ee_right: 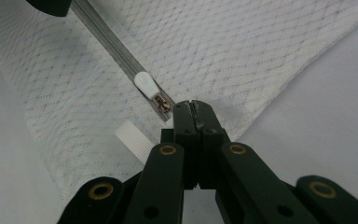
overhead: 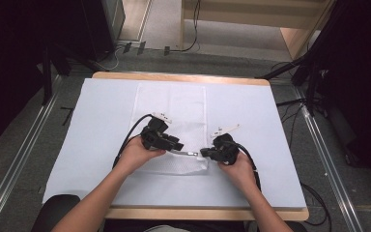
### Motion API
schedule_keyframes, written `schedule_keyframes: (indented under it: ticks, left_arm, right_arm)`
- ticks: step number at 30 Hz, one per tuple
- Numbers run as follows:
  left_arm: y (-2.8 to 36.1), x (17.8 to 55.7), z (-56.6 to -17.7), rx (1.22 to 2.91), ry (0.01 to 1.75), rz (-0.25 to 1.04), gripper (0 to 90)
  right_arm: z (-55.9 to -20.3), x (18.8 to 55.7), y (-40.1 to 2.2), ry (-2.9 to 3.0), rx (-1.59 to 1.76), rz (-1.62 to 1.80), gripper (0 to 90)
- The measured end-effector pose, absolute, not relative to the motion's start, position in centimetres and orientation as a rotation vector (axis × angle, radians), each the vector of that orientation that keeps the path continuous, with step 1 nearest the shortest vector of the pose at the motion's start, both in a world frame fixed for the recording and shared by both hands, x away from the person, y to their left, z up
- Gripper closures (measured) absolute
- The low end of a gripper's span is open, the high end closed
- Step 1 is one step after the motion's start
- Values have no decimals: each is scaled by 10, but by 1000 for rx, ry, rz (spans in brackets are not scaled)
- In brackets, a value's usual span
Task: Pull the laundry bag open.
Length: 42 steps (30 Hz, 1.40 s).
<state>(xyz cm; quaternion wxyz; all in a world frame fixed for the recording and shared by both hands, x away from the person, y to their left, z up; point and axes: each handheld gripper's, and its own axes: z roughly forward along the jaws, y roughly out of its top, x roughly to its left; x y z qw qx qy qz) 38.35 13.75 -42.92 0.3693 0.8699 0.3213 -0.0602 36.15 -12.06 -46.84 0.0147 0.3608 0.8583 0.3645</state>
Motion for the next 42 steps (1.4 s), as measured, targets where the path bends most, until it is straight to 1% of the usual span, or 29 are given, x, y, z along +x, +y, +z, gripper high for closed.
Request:
schedule_keyframes:
  ticks: [3, 5, 14, 23, 34, 37, 40, 42]
  left_arm:
    - [133, 384, -434, 2235, 822, -165, 710]
    - [129, 385, -437, 2239, 816, -182, 724]
    - [115, 386, -447, 2263, 824, -187, 793]
    - [108, 389, -455, 2263, 825, -215, 796]
    - [100, 386, -462, 2284, 794, -201, 789]
    - [98, 383, -463, 2280, 787, -213, 799]
    - [95, 379, -465, 2282, 772, -197, 808]
    - [94, 378, -466, 2280, 775, -191, 835]
  right_arm:
    - [-468, 361, -120, 2672, 1110, 1128, 900]
    - [-468, 360, -120, 2669, 1105, 1124, 900]
    - [-468, 359, -119, 2666, 1096, 1116, 900]
    - [-468, 358, -118, 2659, 1086, 1113, 900]
    - [-468, 358, -118, 2656, 1074, 1115, 900]
    - [-468, 358, -118, 2658, 1070, 1113, 899]
    - [-468, 358, -118, 2660, 1070, 1114, 899]
    - [-468, 358, -118, 2659, 1069, 1116, 899]
